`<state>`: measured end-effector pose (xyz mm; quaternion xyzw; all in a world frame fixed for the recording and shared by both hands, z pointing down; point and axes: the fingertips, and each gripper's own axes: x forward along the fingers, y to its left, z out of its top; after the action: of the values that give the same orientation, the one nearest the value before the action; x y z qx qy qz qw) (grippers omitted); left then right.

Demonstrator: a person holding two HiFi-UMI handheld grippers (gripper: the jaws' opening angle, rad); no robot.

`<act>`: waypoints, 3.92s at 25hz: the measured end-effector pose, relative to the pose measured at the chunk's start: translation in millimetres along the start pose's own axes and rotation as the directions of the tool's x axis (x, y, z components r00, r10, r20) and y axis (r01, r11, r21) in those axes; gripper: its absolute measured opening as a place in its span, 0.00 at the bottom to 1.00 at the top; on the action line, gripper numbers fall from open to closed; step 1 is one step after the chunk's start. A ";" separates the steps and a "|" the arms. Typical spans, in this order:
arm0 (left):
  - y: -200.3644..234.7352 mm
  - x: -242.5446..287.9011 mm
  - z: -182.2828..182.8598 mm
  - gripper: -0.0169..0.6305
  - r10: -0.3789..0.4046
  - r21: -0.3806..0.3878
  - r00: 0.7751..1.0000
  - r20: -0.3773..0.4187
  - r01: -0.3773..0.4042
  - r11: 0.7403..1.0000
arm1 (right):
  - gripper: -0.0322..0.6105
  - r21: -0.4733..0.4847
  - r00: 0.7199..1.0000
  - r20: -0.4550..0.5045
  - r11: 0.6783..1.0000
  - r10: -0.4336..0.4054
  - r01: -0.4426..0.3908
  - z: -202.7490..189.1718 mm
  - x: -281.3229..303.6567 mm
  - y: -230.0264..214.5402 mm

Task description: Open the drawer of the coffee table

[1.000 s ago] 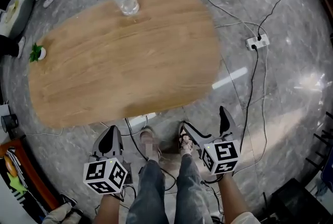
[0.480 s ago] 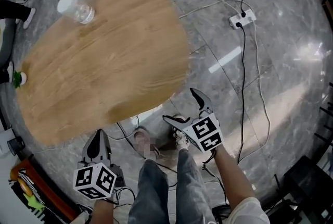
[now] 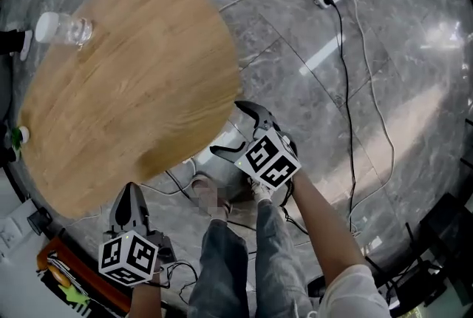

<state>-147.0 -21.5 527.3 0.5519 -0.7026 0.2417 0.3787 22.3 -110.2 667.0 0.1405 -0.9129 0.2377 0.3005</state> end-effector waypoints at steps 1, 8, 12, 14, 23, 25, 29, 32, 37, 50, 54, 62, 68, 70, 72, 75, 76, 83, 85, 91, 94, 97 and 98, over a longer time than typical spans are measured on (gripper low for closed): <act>-2.2 1.5 -0.5 0.02 0.000 0.002 1.000 -0.003 0.000 1.000 | 0.81 -0.004 1.000 0.004 1.000 0.009 -0.009 1.3 2.7 -1.2; -5.5 8.4 -2.8 0.02 0.009 -0.013 1.000 -0.011 -0.009 1.000 | 0.75 -0.061 0.997 0.010 0.996 0.071 -0.071 9.1 15.2 -5.3; 1.5 11.3 -5.1 0.02 0.020 -0.066 1.000 -0.009 -0.020 0.998 | 0.72 -0.105 0.994 -0.013 0.988 0.109 -0.109 9.3 19.0 -4.4; 3.5 12.8 -5.2 0.02 0.024 -0.074 1.000 -0.005 -0.024 0.997 | 0.67 -0.129 0.992 -0.024 0.984 0.125 -0.127 9.8 21.6 -4.3; 7.2 17.5 -10.6 0.02 0.018 -0.101 1.000 -0.008 -0.018 0.995 | 0.47 -0.199 0.989 -0.047 0.969 0.139 -0.146 11.7 31.5 -9.2; 8.5 17.8 -11.9 0.02 0.018 -0.102 1.000 -0.010 -0.019 0.995 | 0.43 -0.213 0.988 -0.055 0.965 0.147 -0.156 11.0 32.5 -10.3; 7.9 21.1 -13.2 0.02 0.010 -0.108 1.000 -0.020 -0.012 0.994 | 0.39 -0.260 0.981 -0.084 0.947 0.173 -0.189 9.1 32.4 -11.9; 5.9 23.4 -10.5 0.02 -0.003 -0.099 1.000 -0.016 0.001 0.995 | 0.34 -0.318 0.975 -0.118 0.922 0.190 -0.219 9.0 31.9 -11.2; 3.2 22.8 -15.1 0.02 -0.004 -0.108 1.000 -0.019 0.002 0.994 | 0.30 -0.363 0.967 -0.137 0.897 0.215 -0.251 8.0 27.2 -7.1; -7.6 20.2 -31.2 0.02 -0.002 -0.120 0.999 -0.037 -0.003 0.993 | 0.27 -0.410 0.961 -0.153 0.870 0.230 -0.274 6.7 19.3 -3.9; -7.0 17.1 -34.1 0.02 -0.005 -0.121 0.999 -0.039 0.000 0.993 | 0.26 -0.431 0.956 -0.174 0.855 0.236 -0.290 2.2 15.0 2.6; -7.1 14.6 -42.5 0.02 -0.007 -0.123 0.999 -0.050 0.001 0.992 | 0.24 -0.453 0.946 -0.202 0.833 0.252 -0.318 -8.7 6.0 11.6; -5.4 12.0 -44.6 0.02 0.003 -0.138 0.999 -0.052 -0.010 0.990 | 0.24 -0.472 0.946 -0.209 0.822 0.246 -0.318 -7.9 3.2 12.8; -7.7 12.2 -44.1 0.02 -0.004 -0.138 0.999 -0.048 -0.003 0.990 | 0.23 -0.472 0.944 -0.213 0.820 0.251 -0.324 -8.1 2.5 13.1; -9.3 12.8 -45.1 0.02 -0.008 -0.145 0.999 -0.049 0.001 0.989 | 0.23 -0.475 0.939 -0.225 0.812 0.262 -0.340 -10.4 0.6 14.9; -9.9 13.1 -48.3 0.02 -0.009 -0.156 0.998 -0.056 0.000 0.988 | 0.22 -0.481 0.921 -0.258 0.788 0.293 -0.385 -19.2 -7.5 23.7; -9.8 13.1 -49.2 0.02 -0.011 -0.155 0.998 -0.058 0.002 0.988 | 0.22 -0.484 0.914 -0.268 0.778 0.305 -0.401 -23.3 -11.7 28.6; -7.1 6.7 -56.6 0.02 0.006 -0.165 0.997 -0.072 -0.018 0.986 | 0.22 -0.467 0.876 -0.336 0.747 0.345 -0.473 -67.2 -39.9 57.4; -6.4 6.3 -57.7 0.02 0.003 -0.158 0.998 -0.071 -0.014 0.987 | 0.22 -0.457 0.874 -0.340 0.752 0.346 -0.475 -73.3 -44.2 62.1; -5.2 -0.6 -56.9 0.02 0.001 -0.141 0.998 -0.063 -0.010 0.990 | 0.22 -0.460 0.873 -0.343 0.749 0.346 -0.477 -79.8 -48.9 77.1; -4.7 -3.8 -60.0 0.02 0.010 -0.150 0.998 -0.068 -0.020 0.989 | 0.21 -0.473 0.872 -0.351 0.739 0.342 -0.480 -79.7 -49.7 75.0; -2.9 -7.5 -66.5 0.02 0.019 -0.162 0.997 -0.076 -0.031 0.986 | 0.20 -0.513 0.860 -0.379 0.696 0.342 -0.503 -81.6 -53.0 75.2; -2.3 -8.4 -68.5 0.02 0.015 -0.162 0.997 -0.075 -0.027 0.986 | 0.20 -0.532 0.850 -0.401 0.669 0.341 -0.519 -84.3 -56.2 77.0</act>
<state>-125.7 34.7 561.3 0.5023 -0.7115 0.2077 0.4454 76.1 5.1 665.1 -0.2218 -0.8961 0.0039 0.3844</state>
